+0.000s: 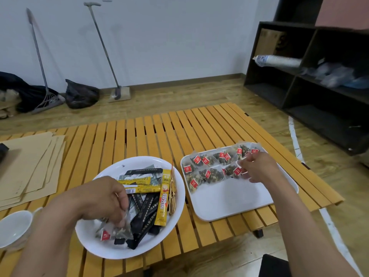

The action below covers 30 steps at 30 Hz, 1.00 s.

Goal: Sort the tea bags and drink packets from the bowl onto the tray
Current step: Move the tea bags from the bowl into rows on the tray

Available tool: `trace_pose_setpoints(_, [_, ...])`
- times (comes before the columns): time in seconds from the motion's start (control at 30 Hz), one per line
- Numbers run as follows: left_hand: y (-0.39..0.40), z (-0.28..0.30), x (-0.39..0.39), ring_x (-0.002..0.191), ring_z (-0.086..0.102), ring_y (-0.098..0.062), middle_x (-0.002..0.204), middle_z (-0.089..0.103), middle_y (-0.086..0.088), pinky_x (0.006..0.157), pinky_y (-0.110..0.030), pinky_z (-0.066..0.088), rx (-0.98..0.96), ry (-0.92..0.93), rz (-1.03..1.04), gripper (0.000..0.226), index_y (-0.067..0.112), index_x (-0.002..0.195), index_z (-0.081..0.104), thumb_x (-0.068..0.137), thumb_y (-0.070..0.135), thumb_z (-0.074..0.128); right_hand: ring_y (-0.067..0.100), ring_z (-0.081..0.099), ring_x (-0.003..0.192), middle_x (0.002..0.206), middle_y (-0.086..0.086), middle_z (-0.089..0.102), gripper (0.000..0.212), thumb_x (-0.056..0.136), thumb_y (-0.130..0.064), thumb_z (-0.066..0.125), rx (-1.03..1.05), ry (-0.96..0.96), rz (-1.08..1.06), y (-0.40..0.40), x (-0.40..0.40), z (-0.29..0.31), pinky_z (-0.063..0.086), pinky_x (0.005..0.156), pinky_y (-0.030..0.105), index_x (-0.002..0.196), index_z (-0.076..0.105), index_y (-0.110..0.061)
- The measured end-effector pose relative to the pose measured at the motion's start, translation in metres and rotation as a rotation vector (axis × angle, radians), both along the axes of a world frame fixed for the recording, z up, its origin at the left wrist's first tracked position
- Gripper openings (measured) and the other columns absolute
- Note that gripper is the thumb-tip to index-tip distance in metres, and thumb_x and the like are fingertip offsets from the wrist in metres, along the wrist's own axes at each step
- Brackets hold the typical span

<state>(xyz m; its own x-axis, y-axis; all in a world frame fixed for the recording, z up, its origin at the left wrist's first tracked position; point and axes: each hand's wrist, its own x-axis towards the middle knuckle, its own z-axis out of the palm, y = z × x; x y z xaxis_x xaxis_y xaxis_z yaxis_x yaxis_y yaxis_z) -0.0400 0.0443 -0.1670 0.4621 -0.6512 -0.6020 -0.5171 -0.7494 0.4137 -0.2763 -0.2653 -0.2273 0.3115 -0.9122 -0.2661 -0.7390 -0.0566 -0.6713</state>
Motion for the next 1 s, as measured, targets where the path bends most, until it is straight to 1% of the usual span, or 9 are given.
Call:
trace_pose_setpoints(0.13, [0.004, 0.009, 0.005, 0.068, 0.070, -0.015, 0.079, 0.078, -0.009, 0.070, -0.028, 0.055, -0.330, 0.047, 0.068, 0.017, 0.008, 0.085, 0.074, 0.077, -0.003, 0.083, 0.023, 0.074, 0.064, 0.078, 0.015, 0.078, 0.014, 0.098, -0.011, 0.059, 0.173, -0.051, -0.011, 0.007, 0.011, -0.001, 0.061, 0.066, 0.034, 0.097, 0.070, -0.002])
trace_pose_setpoints(0.33, [-0.014, 0.001, -0.007, 0.079, 0.073, -0.019, 0.088, 0.077, -0.016, 0.070, -0.018, 0.058, -0.683, 0.178, 0.237, 0.022, 0.003, 0.089, 0.072, 0.072, -0.001, 0.086, 0.031, 0.078, 0.071, 0.071, 0.015, 0.077, 0.017, 0.095, -0.006, 0.054, 0.197, -0.058, -0.018, 0.007, 0.019, -0.002, 0.063, 0.081, 0.049, 0.096, 0.070, 0.001])
trace_pose_setpoints(0.43, [-0.024, -0.009, -0.013, 0.077, 0.071, -0.018, 0.082, 0.075, -0.010, 0.070, -0.017, 0.058, -0.730, 0.227, 0.267, 0.023, -0.001, 0.090, 0.070, 0.072, -0.004, 0.085, 0.026, 0.076, 0.070, 0.069, 0.008, 0.076, 0.019, 0.091, -0.014, 0.058, -0.065, 0.097, 0.010, 0.007, 0.011, 0.005, 0.064, 0.075, 0.047, 0.088, 0.074, -0.004])
trace_pose_setpoints(0.5, [-0.029, -0.015, -0.015, 0.076, 0.070, -0.019, 0.080, 0.073, -0.008, 0.070, -0.019, 0.058, -0.765, 0.259, 0.262, 0.022, -0.001, 0.087, 0.070, 0.072, -0.006, 0.085, 0.024, 0.075, 0.071, 0.071, 0.006, 0.076, 0.015, 0.090, -0.018, 0.064, -0.234, -0.010, 0.050, 0.016, 0.010, 0.015, 0.062, 0.067, 0.042, 0.085, 0.074, -0.010])
trace_pose_setpoints(0.6, [-0.035, -0.020, -0.017, 0.076, 0.070, -0.020, 0.079, 0.073, -0.009, 0.074, -0.022, 0.060, -0.792, 0.289, 0.246, 0.022, 0.002, 0.084, 0.069, 0.072, -0.008, 0.085, 0.020, 0.076, 0.080, 0.083, 0.003, 0.078, 0.010, 0.090, -0.024, 0.075, 0.002, -0.386, 0.318, 0.055, 0.022, 0.038, 0.057, 0.059, 0.027, 0.096, 0.074, -0.017])
trace_pose_setpoints(0.67, [-0.039, -0.023, -0.020, 0.076, 0.070, -0.019, 0.079, 0.073, -0.008, 0.072, -0.022, 0.059, -0.804, 0.312, 0.230, 0.022, 0.002, 0.082, 0.069, 0.072, -0.010, 0.084, 0.017, 0.075, 0.088, 0.095, 0.002, 0.078, 0.020, 0.087, -0.026, 0.079, 0.194, -0.443, 0.520, 0.076, 0.035, 0.040, 0.057, 0.064, 0.022, 0.104, 0.074, -0.017])
trace_pose_setpoints(0.77, [-0.045, -0.025, -0.026, 0.073, 0.070, -0.017, 0.079, 0.073, -0.009, 0.069, -0.020, 0.057, -0.808, 0.331, 0.208, 0.021, 0.001, 0.084, 0.068, 0.074, -0.009, 0.083, 0.015, 0.073, 0.090, 0.106, 0.003, 0.076, 0.029, 0.083, -0.023, 0.083, 0.263, -0.401, 0.698, 0.090, 0.049, 0.034, 0.058, 0.074, 0.029, 0.110, 0.074, -0.019])
trace_pose_setpoints(0.9, [-0.058, -0.028, -0.034, 0.059, 0.060, -0.011, 0.072, 0.071, -0.003, 0.056, -0.021, 0.047, -0.794, 0.252, 0.264, 0.020, 0.009, 0.079, 0.068, 0.075, 0.006, 0.087, 0.016, 0.068, 0.079, 0.099, 0.012, 0.076, 0.020, 0.088, -0.022, 0.079, 0.229, -0.426, 0.688, 0.090, 0.049, 0.030, 0.057, 0.073, 0.030, 0.106, 0.075, -0.016])
trace_pose_setpoints(1.0, [-0.067, -0.029, -0.040, 0.052, 0.058, -0.005, 0.071, 0.071, -0.003, 0.050, -0.017, 0.043, -0.799, 0.203, 0.335, 0.019, 0.009, 0.081, 0.069, 0.076, 0.009, 0.087, 0.020, 0.071, 0.085, 0.098, 0.011, 0.076, 0.019, 0.092, -0.033, 0.073, 0.195, -0.459, 0.603, 0.086, 0.045, 0.030, 0.056, 0.073, 0.027, 0.103, 0.075, -0.018])
